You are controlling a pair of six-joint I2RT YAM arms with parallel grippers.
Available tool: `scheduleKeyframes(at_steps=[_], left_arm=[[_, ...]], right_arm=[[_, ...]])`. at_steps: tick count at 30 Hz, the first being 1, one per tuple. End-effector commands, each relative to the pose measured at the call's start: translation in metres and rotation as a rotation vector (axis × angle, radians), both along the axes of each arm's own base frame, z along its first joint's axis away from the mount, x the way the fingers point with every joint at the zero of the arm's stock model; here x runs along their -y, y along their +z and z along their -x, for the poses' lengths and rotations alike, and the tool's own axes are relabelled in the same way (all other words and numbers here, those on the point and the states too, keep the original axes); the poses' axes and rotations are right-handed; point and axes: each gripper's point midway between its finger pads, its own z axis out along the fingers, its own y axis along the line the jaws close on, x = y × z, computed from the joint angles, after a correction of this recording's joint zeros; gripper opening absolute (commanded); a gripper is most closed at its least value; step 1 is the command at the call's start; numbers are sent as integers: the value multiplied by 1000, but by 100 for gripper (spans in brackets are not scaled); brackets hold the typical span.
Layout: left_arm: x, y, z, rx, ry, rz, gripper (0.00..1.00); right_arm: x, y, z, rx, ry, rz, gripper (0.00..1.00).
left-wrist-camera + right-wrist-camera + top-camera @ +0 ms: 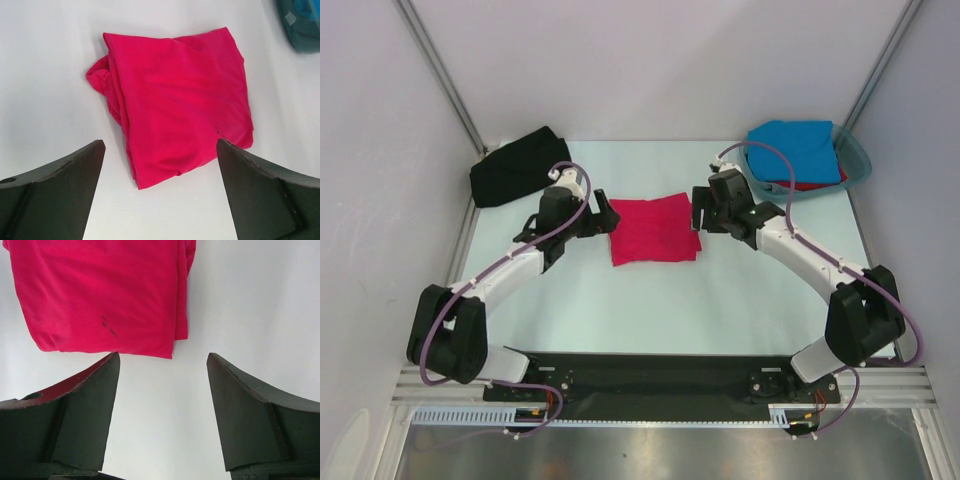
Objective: Fold and stack the t-shirts
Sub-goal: Neatly place the folded tshirt to the corner
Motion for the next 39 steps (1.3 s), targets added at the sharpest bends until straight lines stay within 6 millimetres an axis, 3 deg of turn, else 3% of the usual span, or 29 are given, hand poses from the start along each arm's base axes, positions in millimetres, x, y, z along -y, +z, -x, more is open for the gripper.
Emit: scheduleKeyframes(at_steps=[1,7,10,11,14,15,22,26,29,32,33,35,36,39], left_arm=[[12,17,-2,38,-26,71,100],[18,28,-7,32,-48,69,100],[14,38,-10,58,-35,32,100],[6,34,-8,44,-10,-9,100],[-3,61,-4,102,42,-88,100],[-3,79,-4,138,41,-82,100],[-5,146,9,239,38,-82,100],[-12,169,12,298,58,-99,100],[-21,156,5,284,116,-129,100],[-21,129,-4,238,109,-110,100],[-21,108,-8,189,101,-111,100],[-16,95,-15,174,72,-61,100],[-16,75,-19,140,75,-65,100],[-23,56,-33,103,103,-73,100]], right_arm=[[11,23,0,73,-19,3,75],[15,30,0,74,-20,11,76],[16,34,1,77,-27,9,77],[16,36,1,80,-34,6,77],[17,42,3,87,-38,12,77],[18,45,3,91,-47,14,77],[11,65,6,124,-27,15,78],[7,64,9,117,-10,17,79],[6,59,8,107,-6,25,79],[4,53,7,93,5,37,79],[4,51,7,88,9,42,79],[4,47,6,80,17,57,79],[4,47,5,79,18,59,79],[6,44,7,72,22,75,79]])
